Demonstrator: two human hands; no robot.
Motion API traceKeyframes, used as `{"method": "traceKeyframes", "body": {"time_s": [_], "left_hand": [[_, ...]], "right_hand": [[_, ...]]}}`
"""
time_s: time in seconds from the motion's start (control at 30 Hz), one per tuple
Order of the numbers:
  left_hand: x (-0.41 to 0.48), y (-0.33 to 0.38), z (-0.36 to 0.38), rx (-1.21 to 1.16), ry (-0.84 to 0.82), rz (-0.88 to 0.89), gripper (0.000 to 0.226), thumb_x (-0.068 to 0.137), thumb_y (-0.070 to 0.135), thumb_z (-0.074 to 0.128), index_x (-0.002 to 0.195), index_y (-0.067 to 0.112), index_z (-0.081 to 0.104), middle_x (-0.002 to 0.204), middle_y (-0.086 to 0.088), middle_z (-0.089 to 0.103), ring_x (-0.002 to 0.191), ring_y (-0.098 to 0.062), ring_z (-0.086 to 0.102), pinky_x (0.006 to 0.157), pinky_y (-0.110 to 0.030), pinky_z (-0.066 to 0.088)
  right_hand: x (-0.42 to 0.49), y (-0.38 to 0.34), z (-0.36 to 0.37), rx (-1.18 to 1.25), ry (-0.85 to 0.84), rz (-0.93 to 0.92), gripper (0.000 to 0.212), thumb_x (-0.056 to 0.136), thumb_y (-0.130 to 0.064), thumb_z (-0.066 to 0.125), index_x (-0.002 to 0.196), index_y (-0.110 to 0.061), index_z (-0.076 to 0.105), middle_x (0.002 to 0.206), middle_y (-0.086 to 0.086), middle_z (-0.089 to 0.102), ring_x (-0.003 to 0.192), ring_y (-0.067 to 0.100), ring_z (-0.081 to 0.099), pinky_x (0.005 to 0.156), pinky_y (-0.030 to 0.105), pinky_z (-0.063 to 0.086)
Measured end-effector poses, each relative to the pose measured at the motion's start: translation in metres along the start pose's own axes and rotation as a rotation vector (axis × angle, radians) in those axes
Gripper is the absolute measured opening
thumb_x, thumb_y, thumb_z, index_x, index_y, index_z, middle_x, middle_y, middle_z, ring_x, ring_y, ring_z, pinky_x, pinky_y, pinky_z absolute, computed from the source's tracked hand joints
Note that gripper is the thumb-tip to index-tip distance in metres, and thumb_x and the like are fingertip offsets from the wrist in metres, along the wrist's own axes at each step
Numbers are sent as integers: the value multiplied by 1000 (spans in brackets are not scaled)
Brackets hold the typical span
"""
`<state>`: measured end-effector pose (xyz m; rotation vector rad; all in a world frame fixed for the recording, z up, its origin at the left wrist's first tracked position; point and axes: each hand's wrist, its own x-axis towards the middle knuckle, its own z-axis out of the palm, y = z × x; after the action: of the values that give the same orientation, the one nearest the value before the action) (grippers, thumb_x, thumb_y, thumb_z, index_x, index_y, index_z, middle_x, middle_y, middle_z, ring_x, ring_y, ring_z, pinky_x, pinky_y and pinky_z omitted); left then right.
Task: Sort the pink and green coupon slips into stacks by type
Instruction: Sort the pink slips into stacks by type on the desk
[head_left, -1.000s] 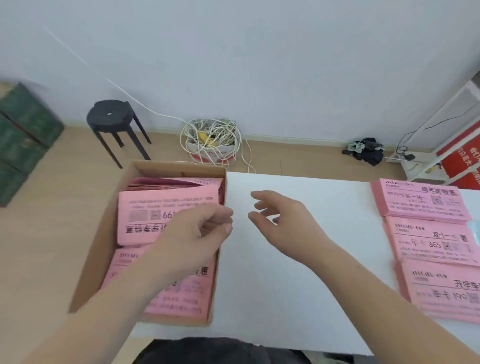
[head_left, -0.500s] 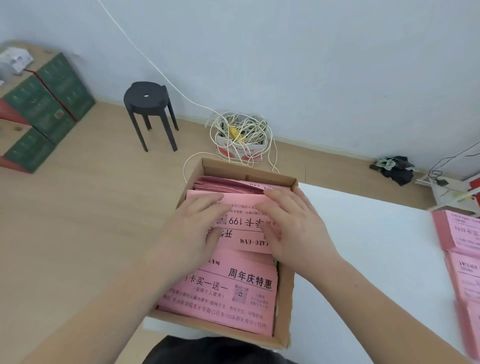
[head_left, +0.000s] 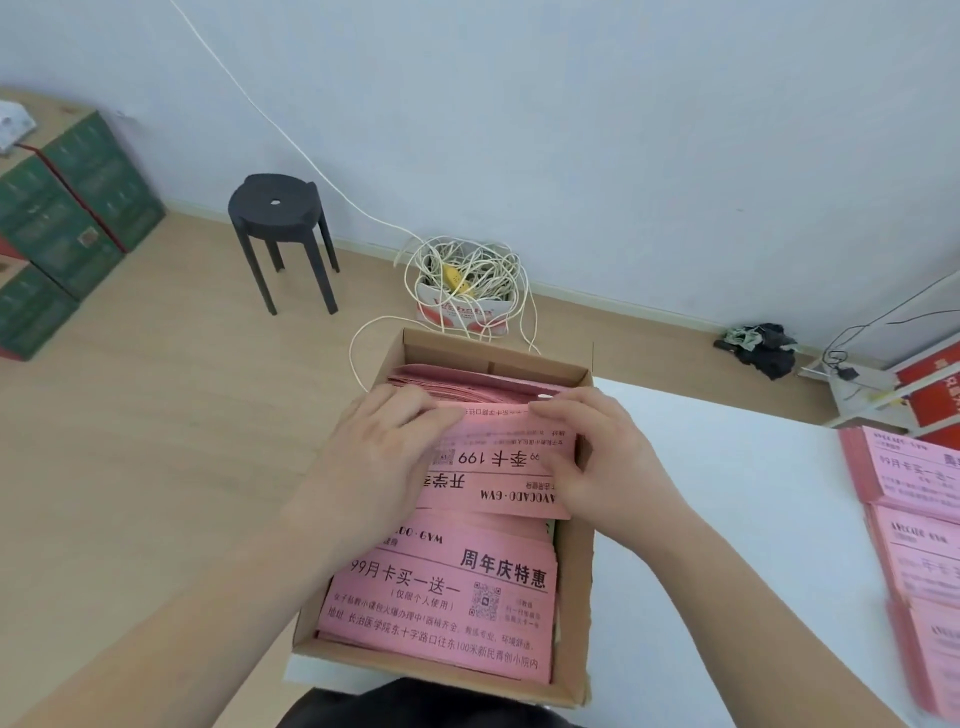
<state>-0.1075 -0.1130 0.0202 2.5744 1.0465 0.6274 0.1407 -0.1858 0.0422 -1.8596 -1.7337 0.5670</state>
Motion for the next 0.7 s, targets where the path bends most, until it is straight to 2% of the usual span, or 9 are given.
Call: {"method": "traceKeyframes", "body": {"time_s": [0.1, 0.17, 0.23, 0.33, 0.43, 0.5, 0.57, 0.63, 0.7], "left_hand": [[-16, 7, -10, -144, 18, 81, 31, 86, -7, 65, 106, 16, 72, 98, 6, 58, 89, -17, 53, 78, -26, 45], [-30, 7, -13, -185, -5, 83, 27, 87, -4, 64, 101, 17, 73, 96, 7, 57, 88, -12, 51, 75, -16, 37], [-41, 8, -11, -185, -8, 93, 24, 89, 1, 60, 101, 17, 73, 98, 6, 57, 89, -12, 52, 74, -19, 40], [-44, 8, -8, -119, 35, 95, 26, 87, -1, 61, 105, 14, 72, 101, 2, 60, 91, -19, 56, 75, -33, 49], [-26, 9, -11, 6, 42, 21, 30, 82, -2, 68, 105, 16, 70, 106, 2, 64, 108, -28, 59, 96, -43, 49], [-7, 11, -13, 145, -32, -43, 28, 81, 6, 69, 105, 19, 65, 115, 1, 68, 131, -34, 54, 113, -51, 40], [5, 9, -10, 182, -177, -94, 26, 85, 14, 62, 111, 20, 58, 124, 0, 66, 142, -31, 45, 122, -48, 28], [8, 1, -7, 123, -239, -125, 24, 89, 18, 55, 113, 21, 53, 122, 3, 64, 132, -24, 51, 123, -41, 24], [5, -5, -8, 73, -212, -126, 24, 87, 17, 56, 111, 22, 53, 112, 5, 63, 114, -23, 57, 115, -42, 37]], "right_hand": [[-4, -8, -11, 59, -2, -10, 35, 75, 2, 73, 95, -27, 76, 100, -16, 59, 106, 8, 55, 87, 13, 42], [-9, -12, -15, 67, -68, 1, 36, 72, 5, 70, 78, -31, 74, 95, -16, 59, 103, 8, 56, 83, 17, 45], [-13, -14, -16, 106, -160, 52, 39, 71, 8, 70, 71, -31, 74, 94, -17, 62, 100, 8, 61, 82, 25, 51], [-12, -18, -17, 101, -202, 90, 37, 75, 5, 71, 74, -32, 73, 93, -19, 66, 94, 7, 64, 80, 29, 53], [-4, -22, -17, -58, -129, 25, 25, 81, -10, 73, 83, -34, 66, 99, -24, 63, 103, 6, 57, 89, 27, 48], [3, -26, -13, -171, -160, -26, 20, 85, -14, 71, 91, -31, 60, 119, -19, 62, 120, 11, 52, 101, 24, 40], [8, -28, -9, -218, -235, 8, 20, 87, -14, 65, 96, -28, 54, 124, -9, 61, 123, 18, 52, 100, 27, 41], [9, -30, -7, -218, -276, 60, 20, 90, -15, 60, 99, -31, 51, 114, -12, 60, 110, 14, 53, 88, 26, 42], [8, -28, -6, -178, -258, 72, 20, 91, -14, 60, 102, -30, 53, 112, -15, 58, 103, 6, 50, 82, 15, 37]]}}
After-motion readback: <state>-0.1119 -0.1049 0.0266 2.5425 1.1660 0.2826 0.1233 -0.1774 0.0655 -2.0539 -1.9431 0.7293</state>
